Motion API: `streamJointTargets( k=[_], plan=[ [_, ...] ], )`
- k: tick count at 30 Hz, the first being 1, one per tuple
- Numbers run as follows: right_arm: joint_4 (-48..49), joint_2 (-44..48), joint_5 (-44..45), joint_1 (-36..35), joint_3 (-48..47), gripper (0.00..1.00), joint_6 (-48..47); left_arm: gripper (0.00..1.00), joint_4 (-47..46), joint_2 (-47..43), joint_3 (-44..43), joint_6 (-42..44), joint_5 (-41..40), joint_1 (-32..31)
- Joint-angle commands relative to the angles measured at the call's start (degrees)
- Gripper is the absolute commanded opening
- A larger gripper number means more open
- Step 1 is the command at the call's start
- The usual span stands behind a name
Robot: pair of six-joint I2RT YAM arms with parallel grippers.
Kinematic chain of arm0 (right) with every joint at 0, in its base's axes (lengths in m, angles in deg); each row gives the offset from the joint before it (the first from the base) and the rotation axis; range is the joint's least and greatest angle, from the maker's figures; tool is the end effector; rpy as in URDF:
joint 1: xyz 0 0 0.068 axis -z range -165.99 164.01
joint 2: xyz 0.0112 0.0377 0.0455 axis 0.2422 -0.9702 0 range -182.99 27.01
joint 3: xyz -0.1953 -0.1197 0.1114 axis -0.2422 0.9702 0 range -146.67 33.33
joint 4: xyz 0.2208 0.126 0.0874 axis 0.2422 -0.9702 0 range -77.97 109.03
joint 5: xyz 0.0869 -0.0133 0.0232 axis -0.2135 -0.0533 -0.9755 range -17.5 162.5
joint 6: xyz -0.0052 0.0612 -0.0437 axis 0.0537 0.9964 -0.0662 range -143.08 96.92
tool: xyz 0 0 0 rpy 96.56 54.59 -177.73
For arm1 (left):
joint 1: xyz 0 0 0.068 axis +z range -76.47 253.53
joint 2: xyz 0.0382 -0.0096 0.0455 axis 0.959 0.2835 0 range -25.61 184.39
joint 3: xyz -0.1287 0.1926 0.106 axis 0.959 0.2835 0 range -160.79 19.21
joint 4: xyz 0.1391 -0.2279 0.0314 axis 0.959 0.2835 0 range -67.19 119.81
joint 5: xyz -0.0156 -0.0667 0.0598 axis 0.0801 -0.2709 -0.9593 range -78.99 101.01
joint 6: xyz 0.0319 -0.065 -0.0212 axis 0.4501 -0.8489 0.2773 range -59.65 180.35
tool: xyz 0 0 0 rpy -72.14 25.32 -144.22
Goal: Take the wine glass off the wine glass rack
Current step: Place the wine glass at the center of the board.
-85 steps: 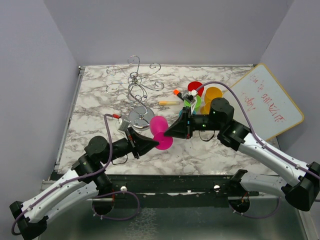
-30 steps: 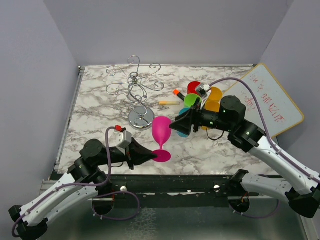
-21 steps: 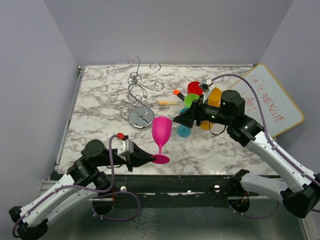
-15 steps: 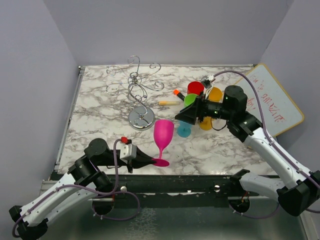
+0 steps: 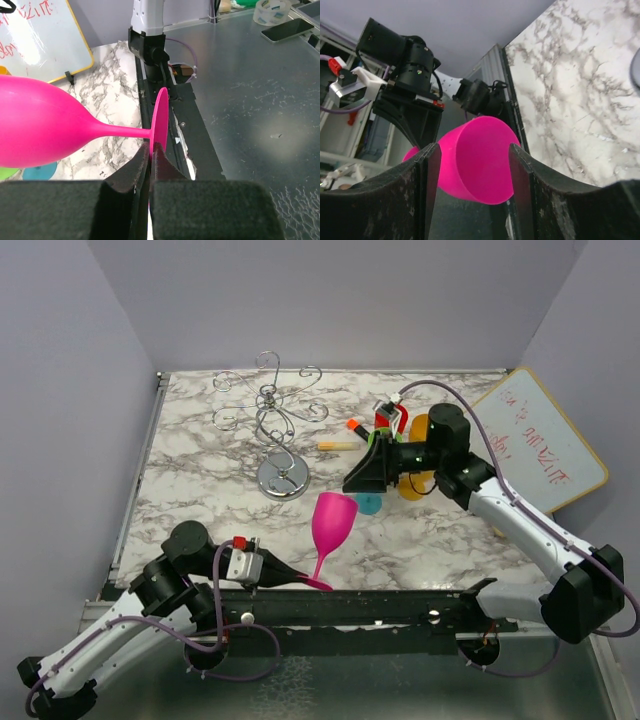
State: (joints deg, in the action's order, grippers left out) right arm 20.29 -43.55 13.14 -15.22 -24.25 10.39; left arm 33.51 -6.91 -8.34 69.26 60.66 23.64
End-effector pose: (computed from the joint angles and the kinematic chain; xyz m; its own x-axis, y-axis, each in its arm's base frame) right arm 0.2373 0.1953 0.3247 -0.6907 -0.0644 -0.7202 -0.7230 0.0826 0.6859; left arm 0.0554 -0.1410 0.2866 0.1321 -0.0012 -0.9912 0.9772 -0.1672 0.1305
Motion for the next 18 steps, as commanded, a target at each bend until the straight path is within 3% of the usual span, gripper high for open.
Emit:
streamJointTargets(
  k=[1,8,18],
  plan=[
    [5.88,0.38,-8.37,0.23,1.82,0.58,6.30,0.00,1.79,-0.42,-2.22,3.33,2.90,-0.03],
    [11.04,1.57,-13.81,0.23,4.27,0.49,14.90,0.00,2.79,4.29,-5.20,6.92,4.91,-0.03],
    [10.85,1.84,-17.33,0.15,4.46,0.36,16.25,0.00,2.89,8.42,-7.68,9.43,7.83,-0.03]
  ],
)
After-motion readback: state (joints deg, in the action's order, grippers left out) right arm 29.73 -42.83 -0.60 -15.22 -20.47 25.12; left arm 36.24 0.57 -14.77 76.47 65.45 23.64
